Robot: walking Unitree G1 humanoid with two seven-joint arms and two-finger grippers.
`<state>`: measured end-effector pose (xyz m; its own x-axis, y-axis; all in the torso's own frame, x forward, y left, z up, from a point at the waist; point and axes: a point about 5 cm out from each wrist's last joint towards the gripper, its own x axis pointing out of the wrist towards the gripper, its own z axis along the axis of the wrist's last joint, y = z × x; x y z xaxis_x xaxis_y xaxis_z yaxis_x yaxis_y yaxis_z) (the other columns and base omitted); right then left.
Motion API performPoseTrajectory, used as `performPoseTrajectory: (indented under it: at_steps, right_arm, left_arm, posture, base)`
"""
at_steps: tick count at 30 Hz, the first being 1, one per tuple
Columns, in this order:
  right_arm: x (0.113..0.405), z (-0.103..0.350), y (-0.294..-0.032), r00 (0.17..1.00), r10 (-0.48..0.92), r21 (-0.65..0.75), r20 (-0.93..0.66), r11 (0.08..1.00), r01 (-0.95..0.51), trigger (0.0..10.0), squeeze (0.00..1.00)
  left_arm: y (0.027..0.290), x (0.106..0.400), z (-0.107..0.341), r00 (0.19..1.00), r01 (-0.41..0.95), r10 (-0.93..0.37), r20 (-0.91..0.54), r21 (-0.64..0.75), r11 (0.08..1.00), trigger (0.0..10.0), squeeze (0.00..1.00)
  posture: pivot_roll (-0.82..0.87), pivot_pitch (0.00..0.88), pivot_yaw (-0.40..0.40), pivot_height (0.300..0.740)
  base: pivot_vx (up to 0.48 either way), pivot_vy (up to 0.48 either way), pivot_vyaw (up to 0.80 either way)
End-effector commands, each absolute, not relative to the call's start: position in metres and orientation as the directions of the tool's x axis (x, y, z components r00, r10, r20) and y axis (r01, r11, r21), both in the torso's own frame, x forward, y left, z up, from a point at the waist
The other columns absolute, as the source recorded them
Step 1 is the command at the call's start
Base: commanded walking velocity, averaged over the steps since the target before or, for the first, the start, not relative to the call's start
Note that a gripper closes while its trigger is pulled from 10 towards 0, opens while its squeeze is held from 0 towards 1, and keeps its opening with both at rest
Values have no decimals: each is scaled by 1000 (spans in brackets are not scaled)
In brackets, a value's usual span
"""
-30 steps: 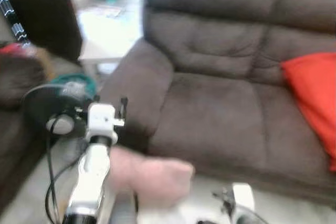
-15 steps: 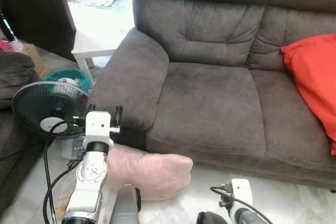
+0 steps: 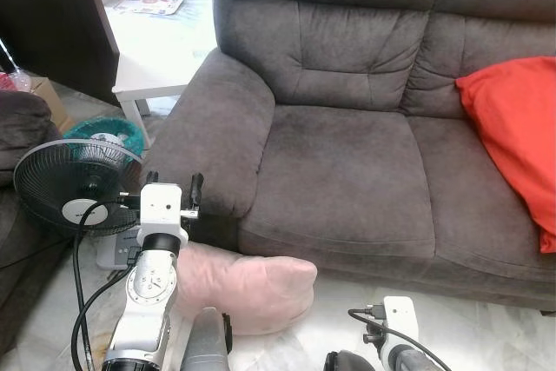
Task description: Move the pillow to the sofa from floor
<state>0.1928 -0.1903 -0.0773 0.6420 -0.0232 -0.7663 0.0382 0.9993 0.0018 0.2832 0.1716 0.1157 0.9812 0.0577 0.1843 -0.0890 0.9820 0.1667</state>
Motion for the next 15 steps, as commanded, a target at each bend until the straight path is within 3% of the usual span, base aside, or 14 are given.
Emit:
performPoseTrajectory:
  at_steps: [1, 15]
  right_arm:
    - [192, -78, -192, 638, -29, 0, -770, 999, 45, 10000, 0]
    - [192, -78, -192, 640, -35, -7, -768, 999, 46, 10000, 0]
  left_arm:
    - [171, 283, 112, 985, -80, 53, 165, 167, 983, 10000, 0]
    - [169, 283, 110, 987, -73, 47, 156, 167, 983, 10000, 0]
  posture:
    - [190, 56, -61, 588]
    - [190, 59, -61, 588]
  base:
    - [0, 0, 0]
    - [0, 0, 0]
